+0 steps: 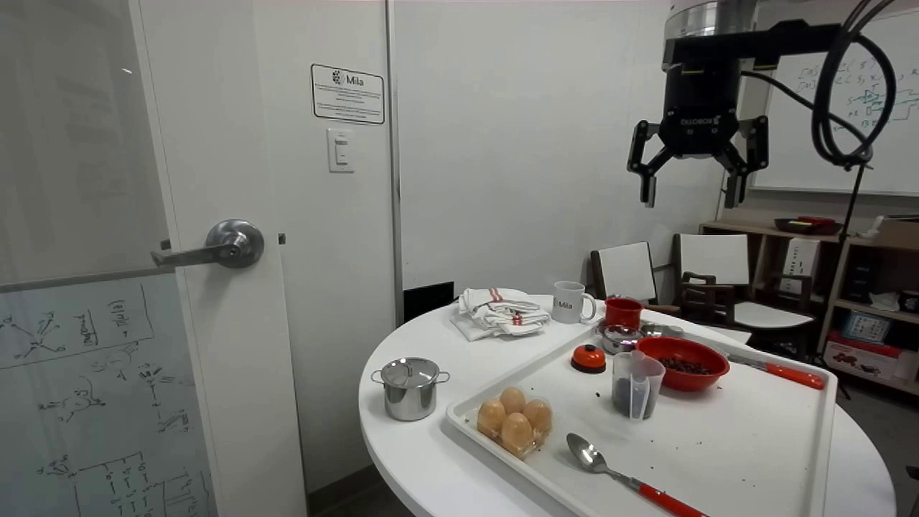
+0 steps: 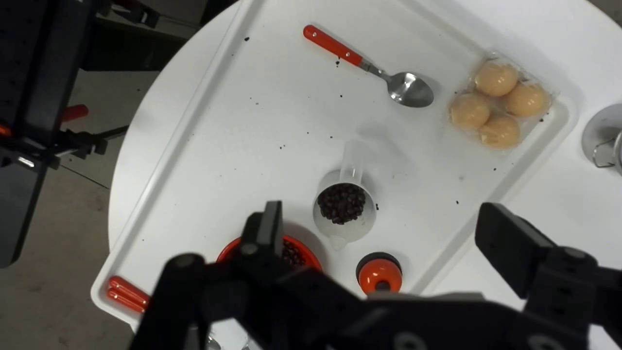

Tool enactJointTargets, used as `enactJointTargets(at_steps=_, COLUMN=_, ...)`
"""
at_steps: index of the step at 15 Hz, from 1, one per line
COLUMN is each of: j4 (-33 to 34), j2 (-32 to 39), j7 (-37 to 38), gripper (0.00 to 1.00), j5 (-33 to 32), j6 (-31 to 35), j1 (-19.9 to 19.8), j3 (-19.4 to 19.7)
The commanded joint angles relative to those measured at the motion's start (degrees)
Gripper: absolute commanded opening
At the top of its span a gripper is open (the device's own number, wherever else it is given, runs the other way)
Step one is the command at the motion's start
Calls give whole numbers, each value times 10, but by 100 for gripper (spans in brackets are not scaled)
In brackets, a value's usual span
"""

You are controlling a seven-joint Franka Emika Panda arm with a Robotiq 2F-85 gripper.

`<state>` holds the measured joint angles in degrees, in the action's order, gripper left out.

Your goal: Pour the contents of the cup into the red bowl

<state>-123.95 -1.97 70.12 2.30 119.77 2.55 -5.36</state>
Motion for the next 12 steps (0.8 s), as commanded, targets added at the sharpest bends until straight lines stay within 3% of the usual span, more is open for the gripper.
enactJointTargets(at_steps=1, j4=-18, j2=21, j7=40, gripper=100, j5=-16, j6=15, j1=15, j3=-8)
enactJointTargets(at_steps=6, j4=-40, j2=78, j7=78, gripper=100, j5=-30, j6=79, j1=21, j3=0)
enactJointTargets(at_steps=12, j4=-43, j2=156, j7=223, gripper=100, j5=-138, j6=198, j1=45, j3=38)
